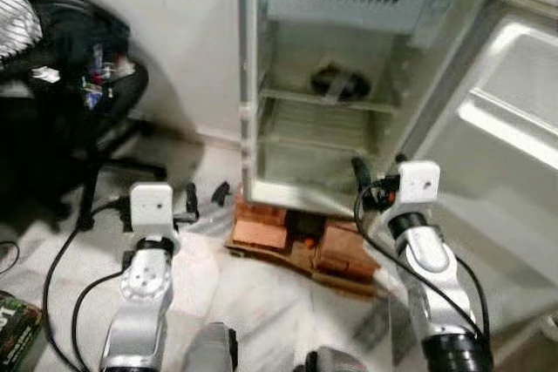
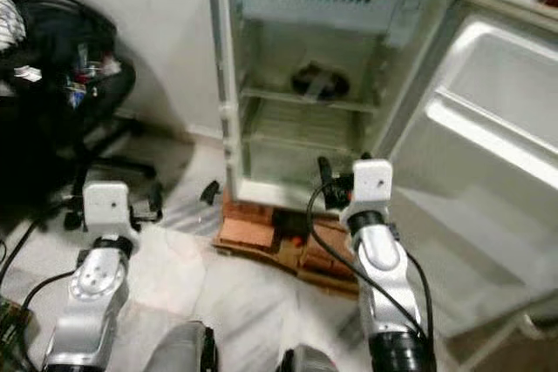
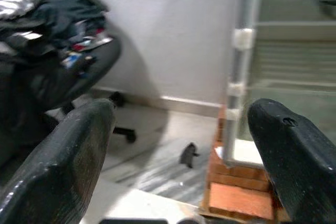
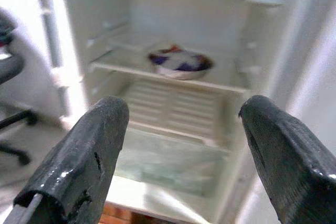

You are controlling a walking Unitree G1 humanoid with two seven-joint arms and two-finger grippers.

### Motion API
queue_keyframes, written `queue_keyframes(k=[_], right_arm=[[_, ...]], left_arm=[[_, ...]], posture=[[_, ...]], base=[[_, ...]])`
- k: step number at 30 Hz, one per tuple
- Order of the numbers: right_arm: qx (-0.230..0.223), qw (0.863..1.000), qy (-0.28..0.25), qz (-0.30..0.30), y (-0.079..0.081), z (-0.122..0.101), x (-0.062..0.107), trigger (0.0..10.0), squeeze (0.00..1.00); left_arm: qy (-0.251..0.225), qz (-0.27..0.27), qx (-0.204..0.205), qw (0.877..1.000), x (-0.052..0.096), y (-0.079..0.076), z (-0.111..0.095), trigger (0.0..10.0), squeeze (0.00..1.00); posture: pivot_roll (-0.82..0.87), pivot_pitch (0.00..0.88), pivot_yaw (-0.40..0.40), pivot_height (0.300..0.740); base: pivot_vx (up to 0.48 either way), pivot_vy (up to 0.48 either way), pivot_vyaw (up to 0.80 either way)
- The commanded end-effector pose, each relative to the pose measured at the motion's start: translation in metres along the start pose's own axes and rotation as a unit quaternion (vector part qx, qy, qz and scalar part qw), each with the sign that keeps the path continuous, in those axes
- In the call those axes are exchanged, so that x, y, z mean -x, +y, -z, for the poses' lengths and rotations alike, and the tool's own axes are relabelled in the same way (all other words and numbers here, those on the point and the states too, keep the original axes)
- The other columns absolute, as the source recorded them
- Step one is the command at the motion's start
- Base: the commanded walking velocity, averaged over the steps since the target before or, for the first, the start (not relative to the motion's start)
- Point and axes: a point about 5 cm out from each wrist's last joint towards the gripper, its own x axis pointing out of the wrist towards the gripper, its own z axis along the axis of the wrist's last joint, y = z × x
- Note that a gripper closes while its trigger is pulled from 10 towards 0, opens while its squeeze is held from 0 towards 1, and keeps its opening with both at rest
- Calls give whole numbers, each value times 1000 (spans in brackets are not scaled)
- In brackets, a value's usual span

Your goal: Restocking fridge

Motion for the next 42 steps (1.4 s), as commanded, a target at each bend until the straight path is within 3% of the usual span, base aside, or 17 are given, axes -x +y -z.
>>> queue_keyframes(k=[1,7,12,16,21,29,37,42], right_arm=[[-3,1000,-14,3,3,-10,-4,10000,0],[-4,1000,-20,9,7,-9,-1,10000,0],[-2,1000,-19,13,1,-9,1,10000,0],[-7,1000,-11,20,0,-5,-2,10000,0],[-25,1000,-12,3,17,-5,-9,10000,0],[-28,999,-18,-34,27,-8,-14,10000,0],[-21,1000,-5,-20,15,-3,-13,10000,0],[-16,998,41,-33,8,14,-8,10000,0]], left_arm=[[-2,-7,-4,1000,-2,6,-3,10000,0],[5,-3,-1,1000,-12,9,0,10000,0],[-17,17,8,1000,-23,-4,-12,10000,0],[-19,13,4,1000,-20,-2,-12,10000,0],[-25,10,6,1000,-17,8,-14,10000,0],[-33,2,8,999,-13,10,-18,10000,0],[-23,14,11,1000,-5,1,-12,10000,0],[1,14,12,1000,-1,2,-4,10000,0]], posture=[[-42,113,-35,740],[-81,76,9,740],[-84,79,16,740],[-55,77,9,740],[48,74,3,740],[75,89,-19,740],[84,93,-38,740],[86,86,-56,740]], base=[[-266,0,0],[-261,0,0],[0,0,0],[0,0,0],[0,0,0],[0,-293,0],[0,-470,0],[0,-480,0]])
